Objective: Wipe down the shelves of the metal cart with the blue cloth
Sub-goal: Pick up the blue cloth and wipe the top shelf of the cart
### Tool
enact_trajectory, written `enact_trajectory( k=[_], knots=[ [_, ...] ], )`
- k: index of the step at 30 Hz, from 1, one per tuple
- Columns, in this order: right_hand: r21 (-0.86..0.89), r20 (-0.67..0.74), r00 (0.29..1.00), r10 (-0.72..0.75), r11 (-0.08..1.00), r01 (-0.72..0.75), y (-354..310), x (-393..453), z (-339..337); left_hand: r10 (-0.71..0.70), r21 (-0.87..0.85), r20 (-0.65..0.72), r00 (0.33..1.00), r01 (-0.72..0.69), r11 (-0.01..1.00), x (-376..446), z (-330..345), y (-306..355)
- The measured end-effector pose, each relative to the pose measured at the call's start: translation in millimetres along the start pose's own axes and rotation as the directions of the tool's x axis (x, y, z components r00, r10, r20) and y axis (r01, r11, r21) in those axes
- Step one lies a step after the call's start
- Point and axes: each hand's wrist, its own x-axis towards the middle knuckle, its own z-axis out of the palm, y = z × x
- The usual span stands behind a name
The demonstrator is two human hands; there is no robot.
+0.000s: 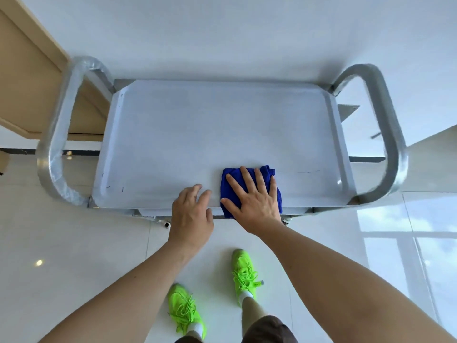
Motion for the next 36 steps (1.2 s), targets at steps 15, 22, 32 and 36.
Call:
enact_trajectory(
  k=[15, 22, 32, 36],
  knots=[
    [0.088, -0.070, 0.917, 0.392, 0.919, -0.385, 167, -51, -20, 0.199, 0.029, 0.030, 0.980, -0.200, 0.979, 27, 38, 90],
    [0.321, -0.077, 0.758, 0.647, 0.736, -0.596, 126, -56, 5, 0.233, 0.055, 0.093, 0.968, -0.239, 0.970, 19, 41, 86],
    [0.486, -0.070, 0.752, 0.655, 0.681, -0.548, 24, -40, 21, 0.208, -0.152, -0.030, 0.978, -0.210, 0.966, 5, 15, 33],
    [0.469, -0.076, 0.796, 0.600, 0.726, -0.502, -37, -33, 29, 0.124, -0.132, -0.143, 0.982, -0.143, 0.981, -24, -2, -22]
  ],
)
